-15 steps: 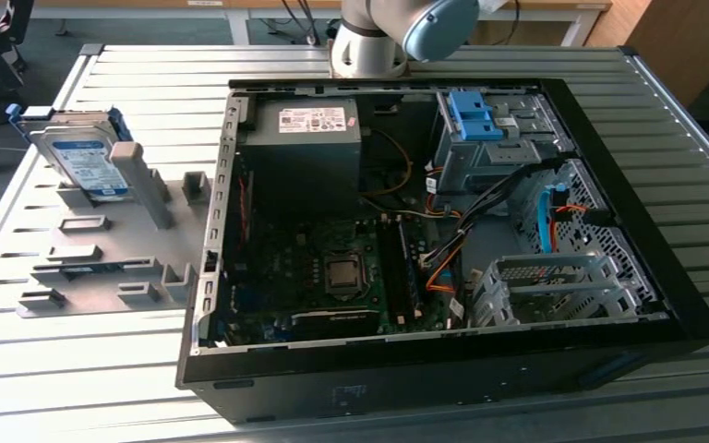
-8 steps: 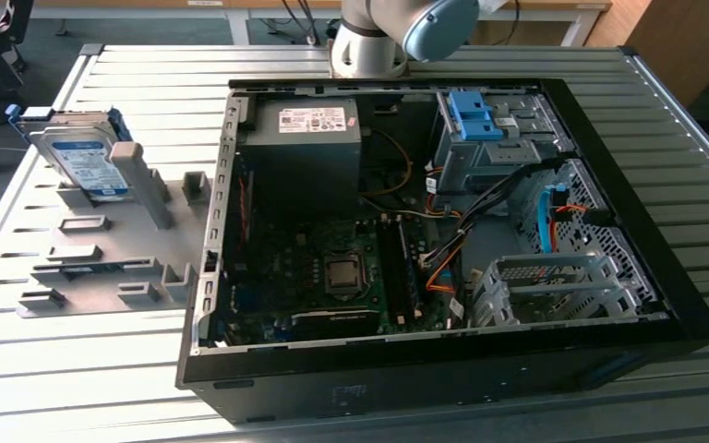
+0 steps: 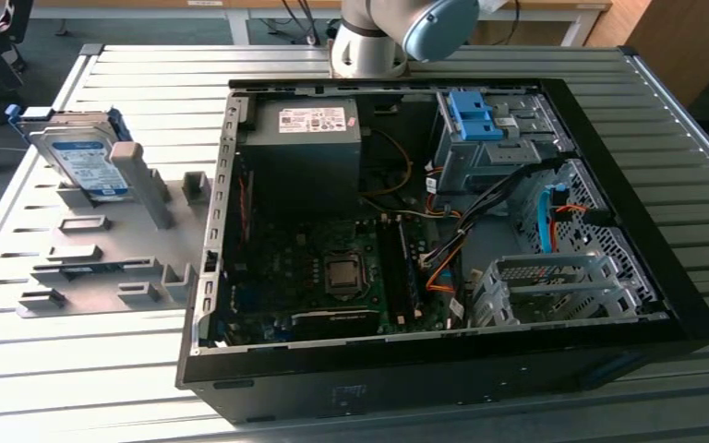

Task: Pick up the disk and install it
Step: 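Pick up the disk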

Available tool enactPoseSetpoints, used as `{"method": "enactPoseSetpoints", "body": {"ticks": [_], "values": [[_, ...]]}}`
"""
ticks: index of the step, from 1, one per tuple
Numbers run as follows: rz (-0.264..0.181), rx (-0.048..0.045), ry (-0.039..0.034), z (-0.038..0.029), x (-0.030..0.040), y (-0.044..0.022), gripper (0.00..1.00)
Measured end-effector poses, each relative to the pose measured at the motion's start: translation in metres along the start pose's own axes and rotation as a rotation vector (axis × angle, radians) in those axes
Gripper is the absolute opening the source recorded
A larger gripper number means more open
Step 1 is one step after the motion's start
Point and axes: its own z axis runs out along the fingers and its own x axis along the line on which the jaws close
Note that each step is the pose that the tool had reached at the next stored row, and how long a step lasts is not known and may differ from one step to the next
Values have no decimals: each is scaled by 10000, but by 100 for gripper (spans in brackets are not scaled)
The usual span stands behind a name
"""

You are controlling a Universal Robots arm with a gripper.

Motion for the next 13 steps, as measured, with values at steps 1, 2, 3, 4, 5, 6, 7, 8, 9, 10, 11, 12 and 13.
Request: {"method": "enactPoseSetpoints", "body": {"ticks": [1,2,3,4,5,6,7,8,9,10,11,12,13], "values": [[-30,0,2,0,0,0,11],[-58,-1,3,0,0,0,11],[-88,-1,4,0,0,0,11],[-116,-1,5,0,0,0,11],[-145,-2,6,0,0,0,11],[-173,-2,7,0,0,0,11],[-204,-2,9,0,0,0,11],[-234,-3,10,0,0,0,11],[-262,-4,12,0,0,0,11],[-292,-4,13,0,0,0,11],[-320,-4,15,0,0,0,11],[-349,-5,15,0,0,0,11],[-378,-5,16,0,0,0,11]]}}
